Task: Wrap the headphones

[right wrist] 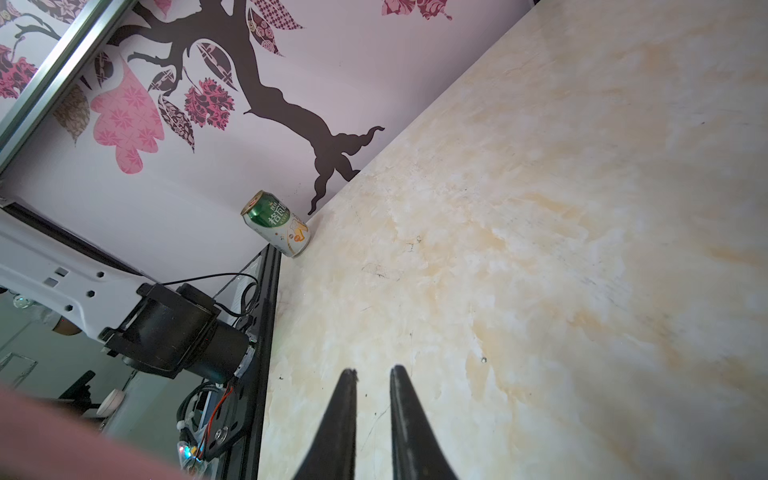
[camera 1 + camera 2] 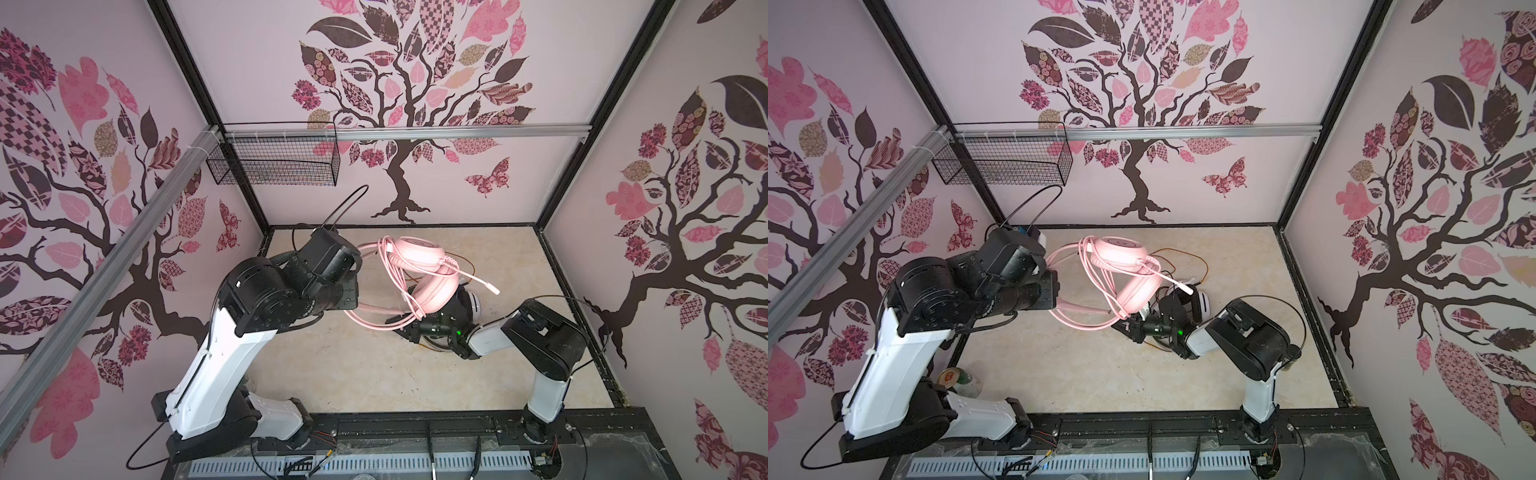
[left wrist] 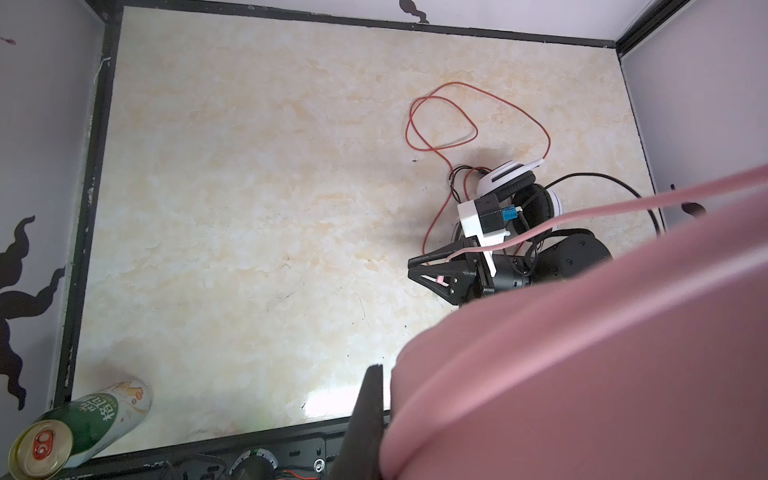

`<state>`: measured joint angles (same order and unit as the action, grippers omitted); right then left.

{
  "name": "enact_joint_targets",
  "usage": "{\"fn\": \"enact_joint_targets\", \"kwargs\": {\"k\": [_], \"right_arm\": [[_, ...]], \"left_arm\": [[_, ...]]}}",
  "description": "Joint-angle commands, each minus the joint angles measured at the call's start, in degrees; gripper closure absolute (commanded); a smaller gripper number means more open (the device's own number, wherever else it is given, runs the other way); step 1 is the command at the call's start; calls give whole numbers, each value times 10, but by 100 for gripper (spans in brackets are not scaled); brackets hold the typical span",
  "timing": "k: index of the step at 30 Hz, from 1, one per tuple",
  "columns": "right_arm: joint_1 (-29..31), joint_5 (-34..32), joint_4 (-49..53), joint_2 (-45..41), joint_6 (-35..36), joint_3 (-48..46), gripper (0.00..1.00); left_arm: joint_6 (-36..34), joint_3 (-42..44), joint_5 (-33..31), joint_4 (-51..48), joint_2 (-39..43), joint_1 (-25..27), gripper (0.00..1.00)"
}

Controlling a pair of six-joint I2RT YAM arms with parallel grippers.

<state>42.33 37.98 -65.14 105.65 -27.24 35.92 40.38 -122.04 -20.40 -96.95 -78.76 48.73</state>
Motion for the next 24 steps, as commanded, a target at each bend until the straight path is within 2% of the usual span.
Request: {"fn": "enact_joint_targets", "kwargs": {"k": [1,3,7,13,19,22,24], "right_arm": [[5,8,-12,1,-6,-12,78],[5,9,-22,-1,-10,-19,73],[7,13,-32,1,-16,-26,74],[13,16,-49,3,-26,-27,91],[14,11,-40,-18,-28,-42,91],[19,0,26,-66,-7,-62,90],[37,-19,143,-120,51,-65,86]], "left_arm": [[16,-6,-1,31,20,-2,100],[17,-6,-2,31,22,-3,100],[19,-4,-1,31,25,-3,100],[21,0,-1,33,26,-3,100],[29,4,-21,26,26,-3,100],[38,7,-50,15,17,-4,100],[42,7,-63,14,8,-9,100]]}}
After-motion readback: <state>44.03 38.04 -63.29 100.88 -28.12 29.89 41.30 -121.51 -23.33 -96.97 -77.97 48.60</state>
